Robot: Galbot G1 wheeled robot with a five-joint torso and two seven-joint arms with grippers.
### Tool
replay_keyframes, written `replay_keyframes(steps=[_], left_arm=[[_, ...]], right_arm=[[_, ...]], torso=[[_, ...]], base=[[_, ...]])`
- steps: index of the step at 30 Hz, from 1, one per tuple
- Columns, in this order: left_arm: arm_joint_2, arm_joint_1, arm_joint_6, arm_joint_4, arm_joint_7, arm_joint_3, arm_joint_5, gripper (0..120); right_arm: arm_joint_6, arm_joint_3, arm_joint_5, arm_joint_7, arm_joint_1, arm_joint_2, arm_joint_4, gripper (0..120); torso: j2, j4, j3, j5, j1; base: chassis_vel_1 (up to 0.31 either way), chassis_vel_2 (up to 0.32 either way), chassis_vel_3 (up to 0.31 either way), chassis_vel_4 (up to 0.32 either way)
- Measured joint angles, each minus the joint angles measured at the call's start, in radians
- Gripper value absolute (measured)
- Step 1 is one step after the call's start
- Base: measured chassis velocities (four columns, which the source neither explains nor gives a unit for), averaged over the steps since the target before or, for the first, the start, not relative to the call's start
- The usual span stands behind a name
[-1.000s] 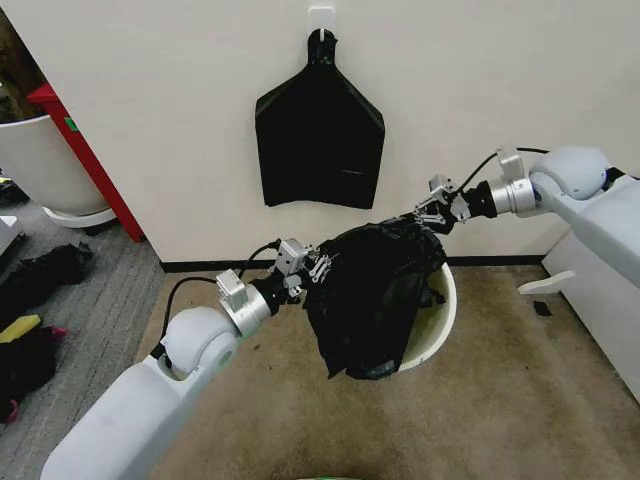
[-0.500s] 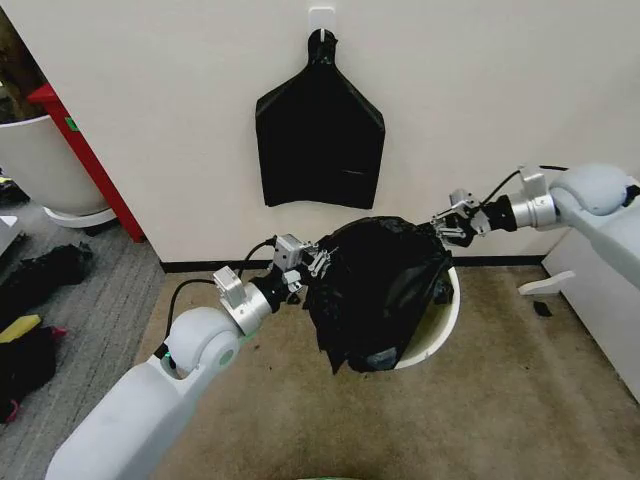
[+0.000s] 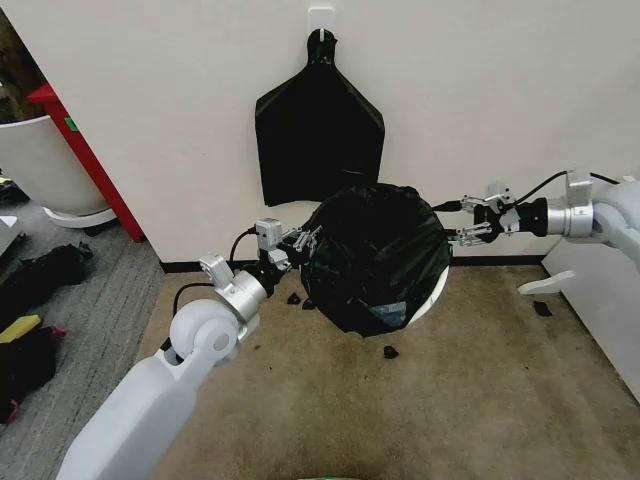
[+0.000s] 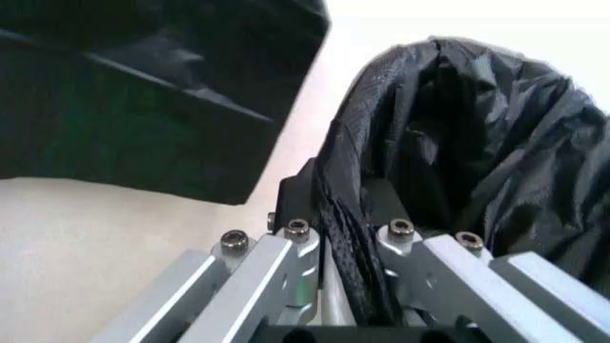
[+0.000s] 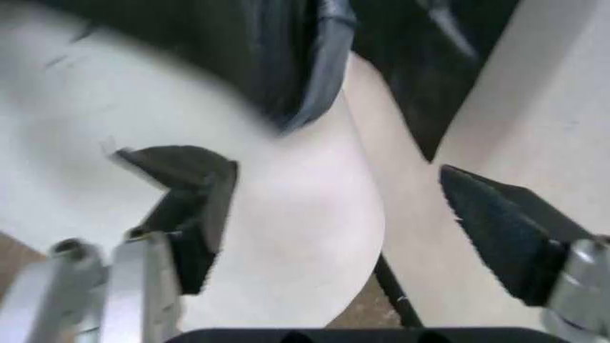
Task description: Place the garbage bag over the trash bin.
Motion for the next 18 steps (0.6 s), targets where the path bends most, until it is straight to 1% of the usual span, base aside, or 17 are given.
replay_keyframes(steps=[1, 4, 5, 7, 9, 12, 14, 16, 18], left_arm=[[-0.002, -0.002, 0.000, 0.005, -0.004, -0.001, -0.007, 4], [0.000, -0.004, 0.007, 0.016, -0.007, -0.002, -0.015, 4], [0.002, -0.007, 0.012, 0.021, -0.009, -0.003, -0.018, 4], [0.002, -0.012, 0.014, 0.029, -0.012, -0.003, -0.022, 4], [-0.001, -0.023, 0.017, 0.048, -0.012, -0.003, -0.025, 4], [-0.002, -0.042, 0.022, 0.076, 0.006, -0.001, -0.016, 4], [-0.002, -0.046, 0.023, 0.083, 0.008, 0.001, -0.014, 4], [0.001, -0.049, 0.023, 0.097, 0.003, -0.001, -0.011, 4], [0.003, -0.043, 0.020, 0.098, -0.015, -0.006, -0.013, 4]], right_arm=[[0.007, 0.005, 0.022, 0.018, -0.006, -0.008, 0.005, 86], [0.009, 0.028, 0.055, 0.049, -0.014, -0.025, 0.019, 97], [0.009, 0.036, 0.056, 0.045, -0.015, -0.029, 0.019, 98], [0.009, 0.043, 0.053, 0.033, -0.015, -0.033, 0.019, 100], [0.022, 0.048, 0.035, -0.006, -0.016, -0.038, 0.018, 100], [0.040, 0.065, -0.027, -0.084, -0.023, -0.040, 0.013, 100], [0.036, 0.078, -0.054, -0.097, -0.027, -0.041, 0.012, 100], [0.039, 0.128, -0.101, -0.061, -0.055, -0.041, 0.019, 100], [0.012, 0.188, -0.119, 0.025, -0.101, -0.043, 0.053, 100]], torso=[[0.000, -0.0001, 0.000, 0.0003, 0.000], [0.000, 0.0002, 0.000, -0.0002, 0.000], [0.000, 0.0002, 0.000, -0.0001, 0.000], [0.000, 0.0002, 0.000, -0.0001, 0.000], [0.000, 0.0001, 0.000, -0.0003, 0.000], [0.000, 0.0002, 0.000, 0.0004, 0.000], [0.000, 0.0001, 0.000, 0.0002, 0.000], [0.000, 0.0000, 0.000, -0.0002, 0.000], [0.000, -0.0001, 0.000, 0.0004, 0.000]], base=[[0.000, 0.000, 0.000, 0.000], [0.000, 0.000, 0.000, 0.000], [0.000, 0.000, 0.000, 0.000], [0.000, 0.000, 0.000, 0.000], [0.000, 0.000, 0.000, 0.000], [0.000, 0.000, 0.000, 0.000], [0.000, 0.000, 0.000, 0.000], [0.000, 0.000, 0.000, 0.000], [0.000, 0.000, 0.000, 0.000]])
